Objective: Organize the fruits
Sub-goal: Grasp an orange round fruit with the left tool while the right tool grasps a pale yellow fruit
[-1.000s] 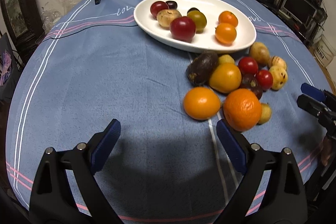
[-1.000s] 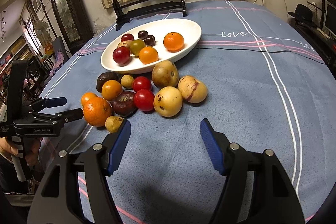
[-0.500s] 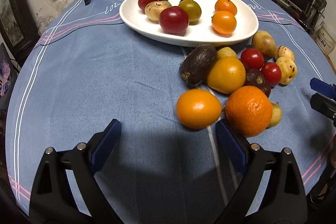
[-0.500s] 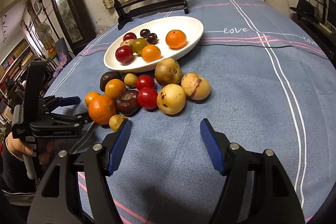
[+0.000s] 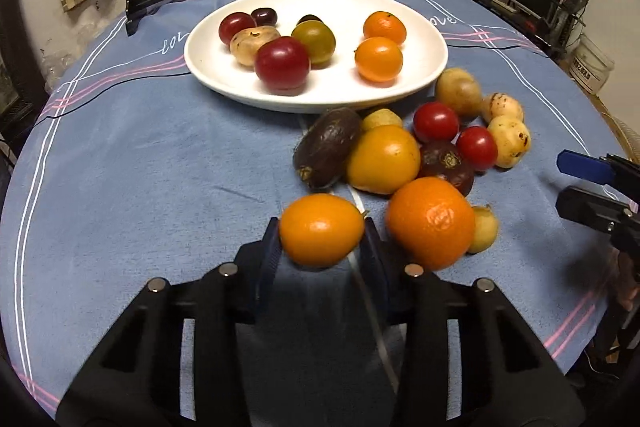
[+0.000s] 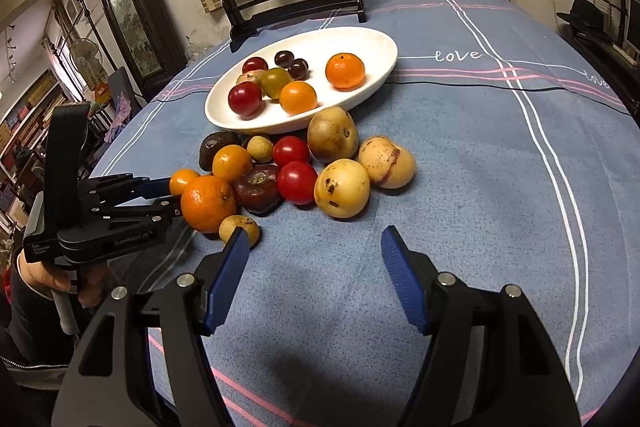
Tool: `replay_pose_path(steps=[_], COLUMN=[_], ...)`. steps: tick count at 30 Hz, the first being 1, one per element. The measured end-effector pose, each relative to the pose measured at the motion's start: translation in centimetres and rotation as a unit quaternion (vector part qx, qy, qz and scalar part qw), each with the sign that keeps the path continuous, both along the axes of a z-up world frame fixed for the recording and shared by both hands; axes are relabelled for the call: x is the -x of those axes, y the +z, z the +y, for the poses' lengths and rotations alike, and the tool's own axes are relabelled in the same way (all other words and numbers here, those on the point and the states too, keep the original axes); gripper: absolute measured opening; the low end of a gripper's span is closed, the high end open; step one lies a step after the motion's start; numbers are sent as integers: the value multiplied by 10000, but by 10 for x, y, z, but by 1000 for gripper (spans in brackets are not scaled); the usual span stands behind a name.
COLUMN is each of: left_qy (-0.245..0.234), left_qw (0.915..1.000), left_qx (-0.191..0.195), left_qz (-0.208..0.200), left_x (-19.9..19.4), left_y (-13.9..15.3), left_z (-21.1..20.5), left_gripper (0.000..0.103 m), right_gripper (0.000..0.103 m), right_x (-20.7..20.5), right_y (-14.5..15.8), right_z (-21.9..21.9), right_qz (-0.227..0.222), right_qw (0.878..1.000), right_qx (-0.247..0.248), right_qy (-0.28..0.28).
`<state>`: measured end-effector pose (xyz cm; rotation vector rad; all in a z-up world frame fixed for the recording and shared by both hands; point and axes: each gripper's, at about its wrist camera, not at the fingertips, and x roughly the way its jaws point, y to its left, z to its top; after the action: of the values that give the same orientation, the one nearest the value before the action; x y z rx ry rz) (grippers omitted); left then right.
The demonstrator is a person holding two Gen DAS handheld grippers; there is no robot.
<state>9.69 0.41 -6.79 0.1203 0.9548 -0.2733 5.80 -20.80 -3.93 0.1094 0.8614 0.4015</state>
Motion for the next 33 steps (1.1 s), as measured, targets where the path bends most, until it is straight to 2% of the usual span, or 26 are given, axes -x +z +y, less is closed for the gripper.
replay_pose_path(steps=[9, 13, 18, 21, 25, 29, 32, 33], left_qy=[316, 387, 411, 433, 456, 491, 497, 495], left_qw=[9990, 9987, 9984, 9982, 9980, 9976, 9975, 9974], left_qx=[318, 334, 390, 405, 438, 464, 484, 487], left_qz=[-32, -3, 54, 66, 80, 118, 158, 166], left_x=[13, 18, 19, 19, 17, 15, 13, 12], left_y=[9, 9, 6, 6, 5, 3, 1, 1], left_z=[19, 23, 27, 29, 33, 37, 38, 38], left_gripper=[41, 41, 41, 41, 41, 41, 41, 41], right_gripper=[69, 69, 69, 61, 57, 57, 46, 40], right_x=[0, -4, -14, -22, -37, -51, -54, -54], right_y=[-2, -6, -7, -8, -12, -17, -18, -18], right_z=[-3, 1, 8, 17, 27, 25, 24, 24], right_qz=[-39, -47, -59, -49, 3, 139, 182, 170], right_qw=[9994, 9980, 9972, 9960, 9947, 9961, 9962, 9960], right_qx=[292, 591, 729, 888, 1031, 871, 844, 877], right_qy=[-154, -209, -148, -41, 60, 70, 122, 101])
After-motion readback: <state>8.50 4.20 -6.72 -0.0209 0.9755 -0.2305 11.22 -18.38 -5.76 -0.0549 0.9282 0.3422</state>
